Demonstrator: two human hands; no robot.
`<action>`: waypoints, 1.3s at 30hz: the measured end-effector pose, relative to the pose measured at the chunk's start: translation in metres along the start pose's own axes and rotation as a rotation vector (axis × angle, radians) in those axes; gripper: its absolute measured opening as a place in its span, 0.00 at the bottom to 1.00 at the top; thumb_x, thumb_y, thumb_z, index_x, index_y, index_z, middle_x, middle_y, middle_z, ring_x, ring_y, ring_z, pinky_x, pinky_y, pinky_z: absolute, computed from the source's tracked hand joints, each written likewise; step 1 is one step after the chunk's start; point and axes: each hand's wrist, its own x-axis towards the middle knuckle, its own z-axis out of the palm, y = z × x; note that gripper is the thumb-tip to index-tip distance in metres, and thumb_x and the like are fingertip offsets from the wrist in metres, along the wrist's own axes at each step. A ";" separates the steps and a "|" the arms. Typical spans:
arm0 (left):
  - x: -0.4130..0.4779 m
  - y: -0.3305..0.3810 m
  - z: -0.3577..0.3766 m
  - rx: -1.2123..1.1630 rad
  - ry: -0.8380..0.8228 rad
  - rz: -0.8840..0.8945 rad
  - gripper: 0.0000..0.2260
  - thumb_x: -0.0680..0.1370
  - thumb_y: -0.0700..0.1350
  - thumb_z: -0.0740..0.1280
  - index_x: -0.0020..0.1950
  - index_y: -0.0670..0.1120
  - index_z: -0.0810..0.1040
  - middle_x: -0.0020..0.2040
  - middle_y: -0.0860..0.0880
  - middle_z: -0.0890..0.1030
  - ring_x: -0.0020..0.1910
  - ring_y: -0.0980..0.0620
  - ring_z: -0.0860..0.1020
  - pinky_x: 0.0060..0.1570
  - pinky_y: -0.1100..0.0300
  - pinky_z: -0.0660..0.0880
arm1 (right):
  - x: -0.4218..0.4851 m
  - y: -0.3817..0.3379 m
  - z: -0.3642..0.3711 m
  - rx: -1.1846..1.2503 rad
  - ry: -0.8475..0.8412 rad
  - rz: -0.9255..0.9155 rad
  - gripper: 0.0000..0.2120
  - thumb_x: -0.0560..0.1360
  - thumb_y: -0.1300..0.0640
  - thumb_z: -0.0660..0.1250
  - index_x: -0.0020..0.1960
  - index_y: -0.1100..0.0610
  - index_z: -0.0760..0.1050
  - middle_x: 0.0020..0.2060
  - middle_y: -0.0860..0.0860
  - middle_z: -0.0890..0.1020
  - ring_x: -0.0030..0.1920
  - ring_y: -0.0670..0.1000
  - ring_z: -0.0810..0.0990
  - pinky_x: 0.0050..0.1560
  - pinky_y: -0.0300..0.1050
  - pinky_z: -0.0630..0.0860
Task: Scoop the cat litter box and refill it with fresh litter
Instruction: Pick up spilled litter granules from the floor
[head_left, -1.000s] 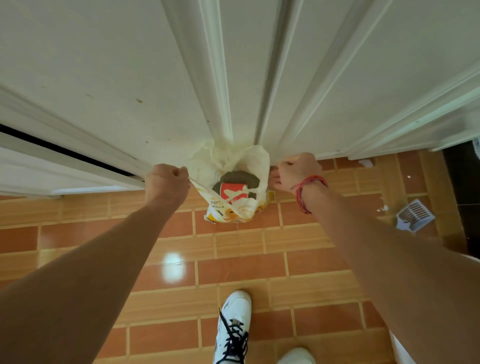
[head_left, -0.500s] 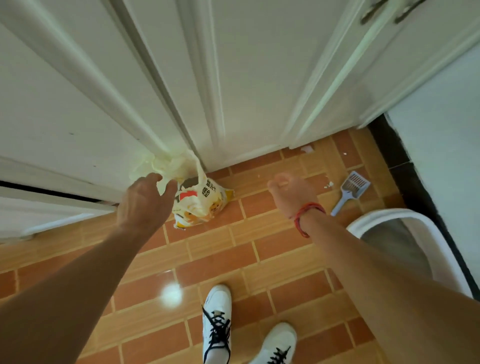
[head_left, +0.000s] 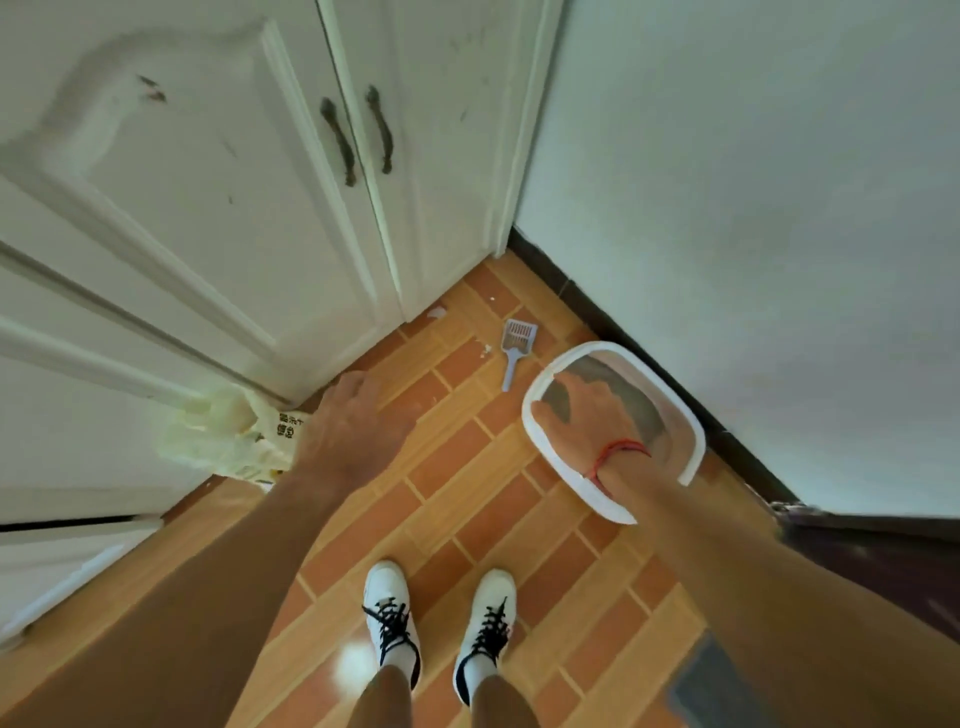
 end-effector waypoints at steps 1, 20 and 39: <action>-0.007 0.015 -0.002 0.031 -0.011 0.046 0.28 0.77 0.62 0.62 0.70 0.46 0.70 0.69 0.45 0.71 0.67 0.40 0.71 0.63 0.43 0.71 | -0.012 0.013 -0.007 -0.012 0.011 0.013 0.29 0.75 0.35 0.55 0.72 0.47 0.62 0.62 0.55 0.74 0.61 0.58 0.73 0.60 0.55 0.73; -0.099 0.067 0.014 0.359 -0.211 0.601 0.32 0.75 0.68 0.56 0.73 0.52 0.65 0.75 0.44 0.65 0.75 0.41 0.62 0.69 0.44 0.67 | -0.188 0.079 0.018 -0.159 0.153 0.268 0.30 0.75 0.34 0.51 0.74 0.42 0.57 0.70 0.55 0.66 0.69 0.59 0.65 0.67 0.57 0.63; -0.095 0.041 0.088 0.417 -0.250 0.544 0.35 0.76 0.68 0.52 0.77 0.50 0.61 0.78 0.44 0.62 0.77 0.41 0.59 0.71 0.43 0.62 | -0.162 0.113 0.089 -0.099 0.121 0.210 0.31 0.76 0.37 0.54 0.76 0.45 0.52 0.70 0.55 0.64 0.67 0.58 0.67 0.64 0.56 0.67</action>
